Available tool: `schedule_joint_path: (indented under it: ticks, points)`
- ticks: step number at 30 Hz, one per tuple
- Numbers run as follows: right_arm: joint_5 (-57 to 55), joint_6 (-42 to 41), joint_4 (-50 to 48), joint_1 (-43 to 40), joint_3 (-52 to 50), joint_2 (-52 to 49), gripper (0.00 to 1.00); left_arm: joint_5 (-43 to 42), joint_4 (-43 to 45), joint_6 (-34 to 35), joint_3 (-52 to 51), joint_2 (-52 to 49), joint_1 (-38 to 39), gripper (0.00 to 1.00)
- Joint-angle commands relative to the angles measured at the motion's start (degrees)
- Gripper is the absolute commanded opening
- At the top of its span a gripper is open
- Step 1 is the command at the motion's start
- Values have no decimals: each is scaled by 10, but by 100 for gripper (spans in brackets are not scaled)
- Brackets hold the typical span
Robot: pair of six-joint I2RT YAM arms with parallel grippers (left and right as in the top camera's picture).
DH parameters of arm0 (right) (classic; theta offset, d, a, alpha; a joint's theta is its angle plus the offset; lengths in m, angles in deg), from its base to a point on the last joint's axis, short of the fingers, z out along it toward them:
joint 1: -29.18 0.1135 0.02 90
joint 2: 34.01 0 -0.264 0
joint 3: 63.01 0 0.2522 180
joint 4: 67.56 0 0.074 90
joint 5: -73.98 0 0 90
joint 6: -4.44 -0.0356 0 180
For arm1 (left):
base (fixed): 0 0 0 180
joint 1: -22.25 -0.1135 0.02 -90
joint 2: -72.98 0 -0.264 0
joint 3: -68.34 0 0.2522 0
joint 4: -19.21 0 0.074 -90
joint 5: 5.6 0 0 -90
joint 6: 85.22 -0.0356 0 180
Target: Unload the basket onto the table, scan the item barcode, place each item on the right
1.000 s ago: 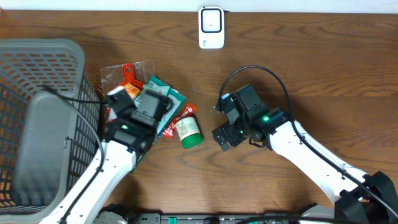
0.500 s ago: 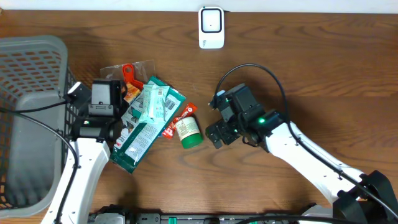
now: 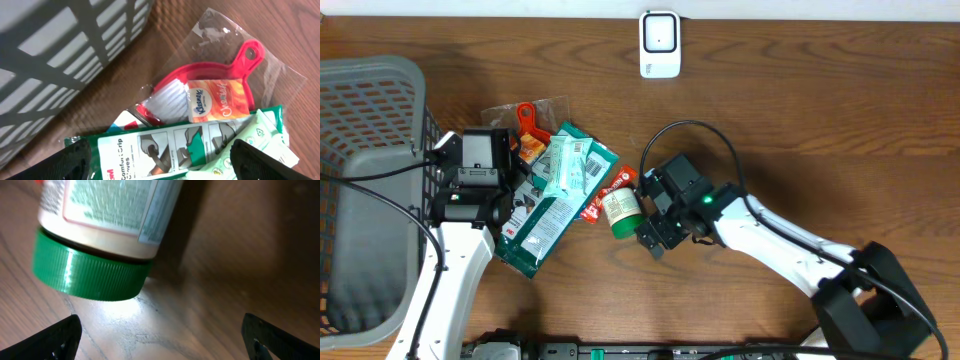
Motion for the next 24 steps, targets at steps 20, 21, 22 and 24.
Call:
schedule_joint_path:
  ticks: [20, 21, 22, 24]
  points:
    - [-120, -36, -16, 89, 18, -6, 99, -17, -5, -8, -4, -60, -3, 89]
    - [-135, -43, -24, 89, 18, -5, 99, -17, -2, -8, -4, -60, -3, 89]
    - [-142, -45, -31, 89, 18, -6, 99, -17, 0, -8, -4, -60, -3, 89]
    - [-146, -47, -46, 89, 18, -5, 99, -17, 7, -8, -4, -60, -3, 88]
